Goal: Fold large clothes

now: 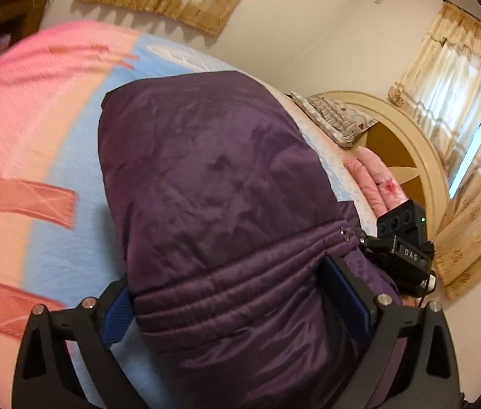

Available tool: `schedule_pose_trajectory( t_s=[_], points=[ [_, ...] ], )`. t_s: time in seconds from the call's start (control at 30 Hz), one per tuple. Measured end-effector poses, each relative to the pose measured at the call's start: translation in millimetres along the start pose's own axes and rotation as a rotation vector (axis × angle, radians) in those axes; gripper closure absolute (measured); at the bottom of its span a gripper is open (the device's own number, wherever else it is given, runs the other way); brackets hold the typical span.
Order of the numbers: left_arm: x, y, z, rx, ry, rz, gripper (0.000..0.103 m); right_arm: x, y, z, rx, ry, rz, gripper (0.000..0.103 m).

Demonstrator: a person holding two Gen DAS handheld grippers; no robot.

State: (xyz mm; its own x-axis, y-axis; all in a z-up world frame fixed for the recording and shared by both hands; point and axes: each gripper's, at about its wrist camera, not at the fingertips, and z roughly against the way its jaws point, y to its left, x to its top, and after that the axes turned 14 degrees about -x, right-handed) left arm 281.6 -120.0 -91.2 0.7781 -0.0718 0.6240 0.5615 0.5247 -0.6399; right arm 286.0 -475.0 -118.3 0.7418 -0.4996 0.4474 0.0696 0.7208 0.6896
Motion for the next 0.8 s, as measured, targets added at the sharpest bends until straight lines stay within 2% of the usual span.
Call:
schedule_pose_trajectory(
  t_s=[0.23, 0.53, 0.8],
  points=[
    [-0.4, -1.5, 66.2, 0.140, -0.079, -0.047, 0.002, -14.9, 58.0, -41.9, 0.087, 0.052, 0.046, 0.057],
    [-7.1, 50.7, 129.9, 0.241, -0.160, 0.027, 0.002, -25.7, 135.6, -124.3, 0.147, 0.146, 0.108, 0.058],
    [-9.1, 79.8, 165.1, 0.310, -0.237, 0.100, 0.002, -34.3, 199.6, -193.7, 0.179, 0.233, 0.173, 0.058]
  ],
)
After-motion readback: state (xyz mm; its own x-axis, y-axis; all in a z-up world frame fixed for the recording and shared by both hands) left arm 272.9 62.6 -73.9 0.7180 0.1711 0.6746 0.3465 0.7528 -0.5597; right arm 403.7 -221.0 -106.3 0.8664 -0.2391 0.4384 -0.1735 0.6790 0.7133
